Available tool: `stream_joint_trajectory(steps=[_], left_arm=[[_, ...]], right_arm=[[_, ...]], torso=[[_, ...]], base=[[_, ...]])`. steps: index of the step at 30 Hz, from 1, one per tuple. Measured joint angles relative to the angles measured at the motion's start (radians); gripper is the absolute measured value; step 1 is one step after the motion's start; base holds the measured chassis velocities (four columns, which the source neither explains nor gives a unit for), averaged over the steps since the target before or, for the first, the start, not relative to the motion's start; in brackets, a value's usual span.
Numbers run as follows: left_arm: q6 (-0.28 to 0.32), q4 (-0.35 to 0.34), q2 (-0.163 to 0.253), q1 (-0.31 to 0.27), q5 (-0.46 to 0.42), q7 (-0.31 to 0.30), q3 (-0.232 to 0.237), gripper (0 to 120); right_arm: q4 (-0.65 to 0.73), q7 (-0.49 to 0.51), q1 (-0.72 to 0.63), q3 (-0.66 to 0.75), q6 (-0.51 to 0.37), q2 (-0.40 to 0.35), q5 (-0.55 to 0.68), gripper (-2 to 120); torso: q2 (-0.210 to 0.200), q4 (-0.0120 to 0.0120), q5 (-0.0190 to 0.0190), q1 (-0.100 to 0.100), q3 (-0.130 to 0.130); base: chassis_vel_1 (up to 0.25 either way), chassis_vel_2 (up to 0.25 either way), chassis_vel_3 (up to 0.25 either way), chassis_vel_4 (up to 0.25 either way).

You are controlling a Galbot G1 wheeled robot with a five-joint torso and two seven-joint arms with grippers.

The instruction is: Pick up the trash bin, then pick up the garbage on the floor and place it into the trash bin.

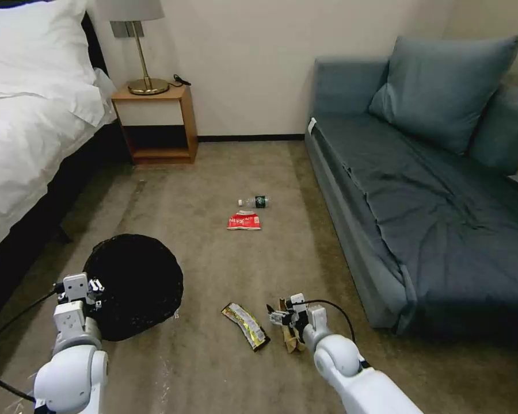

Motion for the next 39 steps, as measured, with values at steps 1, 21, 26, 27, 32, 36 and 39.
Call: stream_joint_trajectory(steps=[1, 21, 26, 27, 32, 36, 39], left_arm=[[0.0, -0.003, -0.001, 0.0, 0.001, -0.002, 0.0, 4], [-0.017, -0.027, -0.013, 0.02, 0.002, -0.008, -0.009, 4], [-0.014, -0.029, -0.012, 0.022, -0.012, -0.015, -0.005, 4], [-0.002, -0.035, -0.012, 0.022, -0.03, -0.018, 0.0, 4], [0.021, -0.042, -0.012, 0.019, -0.063, -0.021, 0.011, 4], [0.027, -0.042, -0.013, 0.018, -0.069, -0.022, 0.015, 4], [0.027, -0.042, -0.014, 0.019, -0.071, -0.023, 0.016, 4]], right_arm=[[-0.011, -0.004, 0.008, -0.004, -0.021, 0.005, 0.004, 100], [-0.152, -0.088, 0.004, -0.004, 0.047, 0.038, -0.095, 76], [-0.15, -0.091, -0.006, 0.005, 0.069, 0.039, -0.11, 61], [-0.148, -0.092, -0.011, 0.007, 0.078, 0.038, -0.117, 52], [-0.148, -0.083, -0.02, 0.009, 0.102, 0.038, -0.147, 30], [-0.142, -0.082, -0.024, 0.009, 0.109, 0.039, -0.159, 20], [-0.139, -0.081, -0.027, 0.009, 0.118, 0.039, -0.169, 10]], torso=[[0.0, 0.0, 0.0, 0.0, 0.0], [0.0, -0.0001, 0.0, 0.0, 0.0], [0.0, 0.0, 0.0, 0.0, 0.0], [0.0, -0.0001, 0.0001, 0.0, 0.0], [0.0, -0.0001, 0.0001, 0.0, 0.0], [0.0, -0.0001, 0.0, 0.0, 0.0], [0.0, -0.0001, 0.0, 0.0, 0.0]], base=[[0.0, 0.0, 0.0, 0.0], [0.0, 0.0, 0.0, 0.0], [0.0, 0.0, 0.0, 0.0], [0.0, 0.0, 0.0, 0.0], [0.0, 0.0, 0.0, 0.0], [0.0, 0.0, 0.0, 0.0], [0.0, 0.0, 0.0, 0.0]])
